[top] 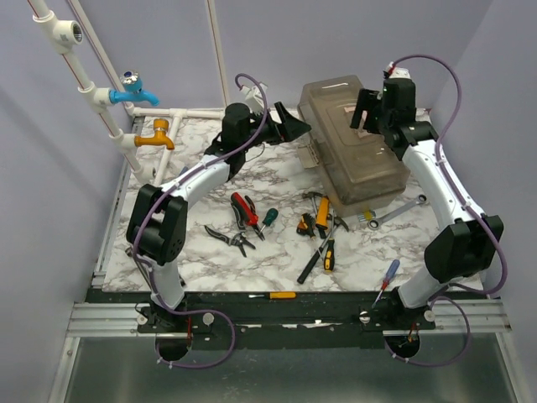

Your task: Pack the tool kit

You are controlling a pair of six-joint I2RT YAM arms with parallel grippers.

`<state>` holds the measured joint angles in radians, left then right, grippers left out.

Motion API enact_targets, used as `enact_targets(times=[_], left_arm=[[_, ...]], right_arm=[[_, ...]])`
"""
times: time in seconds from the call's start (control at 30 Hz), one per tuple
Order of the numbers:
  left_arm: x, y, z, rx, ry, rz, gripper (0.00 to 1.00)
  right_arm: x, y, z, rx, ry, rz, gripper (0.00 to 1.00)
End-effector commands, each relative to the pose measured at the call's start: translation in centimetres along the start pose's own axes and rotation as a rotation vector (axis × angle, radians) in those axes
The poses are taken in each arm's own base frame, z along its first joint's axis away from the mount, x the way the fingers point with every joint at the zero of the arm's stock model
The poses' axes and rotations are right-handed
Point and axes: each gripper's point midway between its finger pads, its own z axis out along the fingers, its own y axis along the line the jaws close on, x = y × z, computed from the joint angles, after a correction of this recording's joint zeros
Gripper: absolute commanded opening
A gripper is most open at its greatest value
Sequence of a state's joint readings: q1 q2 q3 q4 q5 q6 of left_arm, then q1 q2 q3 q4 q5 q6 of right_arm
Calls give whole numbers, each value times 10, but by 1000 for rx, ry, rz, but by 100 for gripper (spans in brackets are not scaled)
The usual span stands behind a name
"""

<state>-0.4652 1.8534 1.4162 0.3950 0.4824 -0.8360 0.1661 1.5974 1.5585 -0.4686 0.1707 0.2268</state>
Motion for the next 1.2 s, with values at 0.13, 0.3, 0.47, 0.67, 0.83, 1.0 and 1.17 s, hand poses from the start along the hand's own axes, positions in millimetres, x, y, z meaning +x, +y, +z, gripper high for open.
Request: enact_targets(times=[0.13, 0.3, 0.47, 0.67, 0.83, 1.0, 1.17], left_arm=[[39, 47, 6, -170, 90, -96, 95], [49, 73, 15, -250, 124, -124, 93], [58, 90, 23, -291, 141, -154, 83], [76, 110, 32, -323, 176, -245, 75], [90, 114, 42, -276, 185, -340, 62], [91, 111, 45, -236, 172, -362, 67], [81, 89, 37, -155, 124, -339, 88]], right_arm=[[-12, -6, 12, 188, -6, -133, 81], [-13, -12, 20, 233, -3, -164, 81], [-11, -7, 24, 222, -12, -164, 80], [-15, -5, 21, 209, -39, -149, 80], [-16, -14, 18, 259, -53, -132, 83], [-21, -17, 6, 252, -75, -99, 85], [-33, -27, -19, 267, -122, -22, 91]])
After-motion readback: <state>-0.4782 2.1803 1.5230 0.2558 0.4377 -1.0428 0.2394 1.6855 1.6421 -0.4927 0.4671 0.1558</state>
